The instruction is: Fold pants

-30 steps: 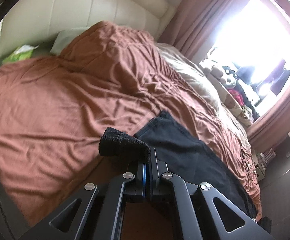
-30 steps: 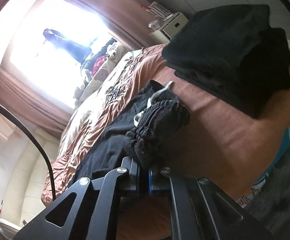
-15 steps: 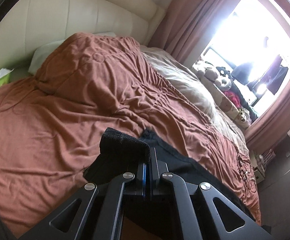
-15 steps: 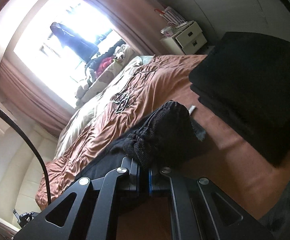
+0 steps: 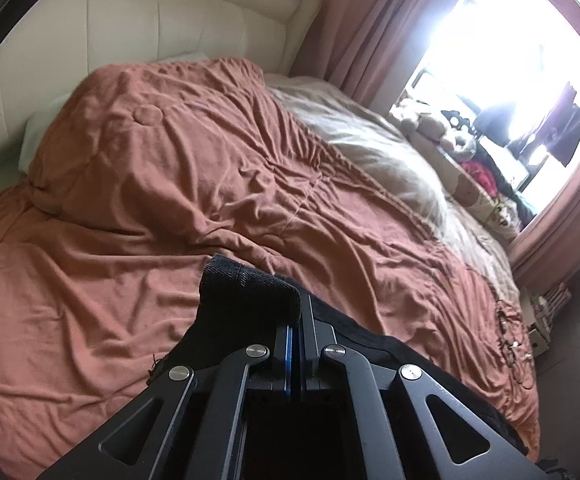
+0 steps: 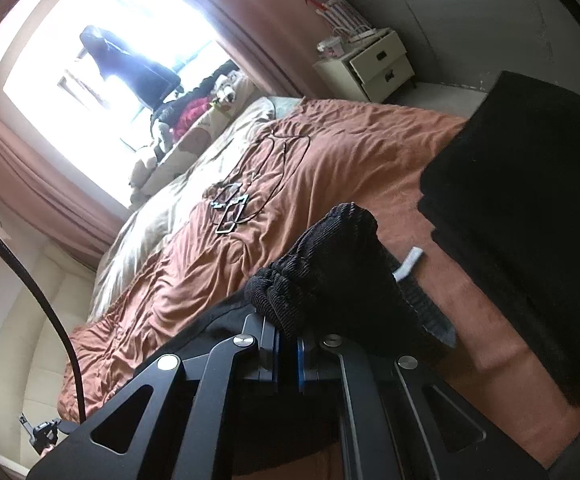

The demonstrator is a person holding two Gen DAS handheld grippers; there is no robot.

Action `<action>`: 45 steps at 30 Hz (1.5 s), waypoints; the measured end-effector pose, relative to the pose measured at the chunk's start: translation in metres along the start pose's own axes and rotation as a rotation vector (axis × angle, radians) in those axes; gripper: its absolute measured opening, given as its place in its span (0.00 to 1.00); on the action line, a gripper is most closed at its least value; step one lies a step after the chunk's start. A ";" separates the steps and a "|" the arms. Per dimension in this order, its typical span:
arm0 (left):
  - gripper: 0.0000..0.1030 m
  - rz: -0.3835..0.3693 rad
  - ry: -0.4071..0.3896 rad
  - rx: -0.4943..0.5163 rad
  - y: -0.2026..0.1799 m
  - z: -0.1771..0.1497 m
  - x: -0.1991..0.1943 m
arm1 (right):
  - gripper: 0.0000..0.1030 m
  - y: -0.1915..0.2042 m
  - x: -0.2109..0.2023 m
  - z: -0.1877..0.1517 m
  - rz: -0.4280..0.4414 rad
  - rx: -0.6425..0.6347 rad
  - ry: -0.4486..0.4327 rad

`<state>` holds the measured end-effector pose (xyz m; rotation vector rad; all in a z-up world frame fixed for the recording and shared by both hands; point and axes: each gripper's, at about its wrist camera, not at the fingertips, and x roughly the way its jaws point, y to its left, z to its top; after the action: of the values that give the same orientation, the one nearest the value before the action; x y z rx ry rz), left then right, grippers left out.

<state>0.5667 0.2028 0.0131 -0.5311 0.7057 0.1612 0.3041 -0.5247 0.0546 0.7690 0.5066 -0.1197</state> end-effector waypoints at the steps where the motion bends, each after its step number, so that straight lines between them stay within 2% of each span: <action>1: 0.02 0.006 0.010 0.000 -0.001 0.002 0.008 | 0.02 0.002 0.007 0.005 -0.009 -0.005 0.005; 10: 0.02 0.060 0.109 0.001 -0.016 0.006 0.099 | 0.02 0.018 0.070 0.028 -0.096 -0.033 0.046; 16: 0.02 0.103 0.151 0.006 -0.020 0.006 0.145 | 0.02 0.029 0.107 0.036 -0.138 -0.054 0.073; 29: 0.02 0.192 0.223 0.001 -0.021 0.004 0.218 | 0.02 0.034 0.176 0.052 -0.202 -0.060 0.125; 36: 0.02 0.229 0.247 -0.009 -0.014 -0.001 0.243 | 0.02 0.040 0.207 0.055 -0.227 -0.074 0.135; 39: 0.05 0.217 0.290 -0.016 -0.014 -0.009 0.254 | 0.05 0.045 0.224 0.049 -0.297 -0.143 0.189; 40: 0.10 0.205 0.291 -0.018 -0.015 -0.011 0.254 | 0.09 0.048 0.226 0.047 -0.303 -0.162 0.200; 41: 0.22 0.189 0.293 -0.016 -0.016 -0.013 0.253 | 0.19 0.053 0.225 0.045 -0.299 -0.185 0.203; 42: 0.27 0.171 0.296 -0.011 -0.018 -0.014 0.252 | 0.31 0.060 0.220 0.041 -0.286 -0.224 0.197; 43: 0.32 0.154 0.298 -0.005 -0.020 -0.015 0.250 | 0.62 0.066 0.215 0.040 -0.276 -0.247 0.186; 44: 0.32 0.146 0.297 0.002 -0.023 -0.017 0.249 | 0.78 0.073 0.208 0.038 -0.265 -0.273 0.165; 45: 0.32 0.140 0.298 0.012 -0.026 -0.017 0.248 | 0.78 0.081 0.199 0.035 -0.246 -0.303 0.139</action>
<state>0.7517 0.1632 -0.1496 -0.4996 1.0351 0.2105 0.5148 -0.4755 0.0322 0.4184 0.7325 -0.2136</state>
